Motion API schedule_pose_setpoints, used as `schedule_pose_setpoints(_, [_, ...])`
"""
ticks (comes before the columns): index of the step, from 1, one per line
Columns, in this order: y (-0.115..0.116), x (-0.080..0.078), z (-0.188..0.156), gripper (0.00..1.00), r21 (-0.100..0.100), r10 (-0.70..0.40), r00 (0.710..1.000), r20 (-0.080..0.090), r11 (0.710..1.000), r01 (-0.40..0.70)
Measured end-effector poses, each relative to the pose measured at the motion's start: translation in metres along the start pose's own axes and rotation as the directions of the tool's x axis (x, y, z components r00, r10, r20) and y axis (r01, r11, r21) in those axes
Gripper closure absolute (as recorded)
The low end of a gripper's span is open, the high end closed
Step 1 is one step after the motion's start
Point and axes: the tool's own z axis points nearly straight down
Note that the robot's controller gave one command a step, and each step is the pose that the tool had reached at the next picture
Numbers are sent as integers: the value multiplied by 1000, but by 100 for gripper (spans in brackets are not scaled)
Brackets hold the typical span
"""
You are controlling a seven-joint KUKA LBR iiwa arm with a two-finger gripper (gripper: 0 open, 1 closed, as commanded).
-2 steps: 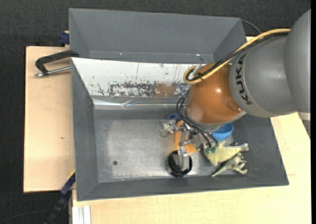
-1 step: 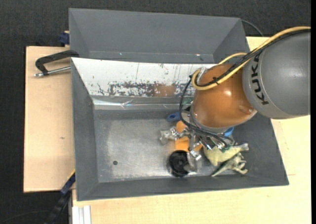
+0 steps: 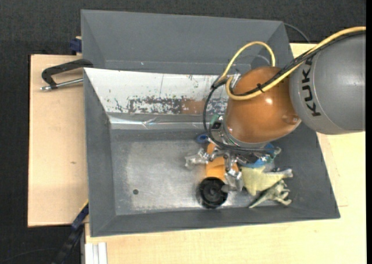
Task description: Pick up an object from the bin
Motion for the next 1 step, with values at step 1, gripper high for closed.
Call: schedule_pose_setpoints(1, [-15, -12, 39, 0, -2, -497, 867, 1, 867, 497])
